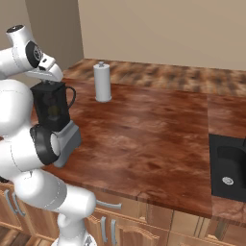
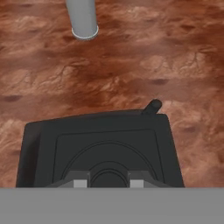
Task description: Grab the lemon and onion from the fridge, place them in the blender, close the lid, and turn on the blender to create a marinade.
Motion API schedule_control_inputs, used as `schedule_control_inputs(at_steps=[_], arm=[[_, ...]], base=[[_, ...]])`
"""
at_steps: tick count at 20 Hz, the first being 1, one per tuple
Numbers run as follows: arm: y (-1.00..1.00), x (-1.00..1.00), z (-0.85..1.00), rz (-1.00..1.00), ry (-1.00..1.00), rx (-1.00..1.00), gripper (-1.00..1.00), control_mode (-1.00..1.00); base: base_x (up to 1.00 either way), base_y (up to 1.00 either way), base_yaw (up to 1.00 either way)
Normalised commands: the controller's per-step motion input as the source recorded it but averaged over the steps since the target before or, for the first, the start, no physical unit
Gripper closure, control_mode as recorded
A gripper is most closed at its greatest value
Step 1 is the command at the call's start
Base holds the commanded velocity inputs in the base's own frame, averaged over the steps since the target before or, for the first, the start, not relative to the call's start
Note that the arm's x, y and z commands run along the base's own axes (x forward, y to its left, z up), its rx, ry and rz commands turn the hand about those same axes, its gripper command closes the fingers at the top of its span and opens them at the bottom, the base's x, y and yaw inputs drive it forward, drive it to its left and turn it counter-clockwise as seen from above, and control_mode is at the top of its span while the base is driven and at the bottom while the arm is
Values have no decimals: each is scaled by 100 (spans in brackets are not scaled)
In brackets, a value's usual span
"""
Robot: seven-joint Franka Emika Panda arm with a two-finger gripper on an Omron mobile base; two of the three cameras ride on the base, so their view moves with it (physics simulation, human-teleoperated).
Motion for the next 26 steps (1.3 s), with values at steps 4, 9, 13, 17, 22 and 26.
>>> schedule_control_inputs(at_steps=[4, 9, 13, 17, 22, 26], arm=[[0, 15, -7, 0, 0, 0, 100, -100], [14, 7, -15, 0, 0, 0, 100, -100], [29, 10, -17, 0, 0, 0, 100, -100], [34, 17, -14, 0, 0, 0, 100, -100], [24, 6, -16, 0, 0, 0, 100, -100], [1, -6, -22, 0, 0, 0, 100, -100]], base=[[0, 0, 0], [0, 0, 0], [0, 0, 0], [0, 0, 0], [0, 0, 0], [0, 0, 0]])
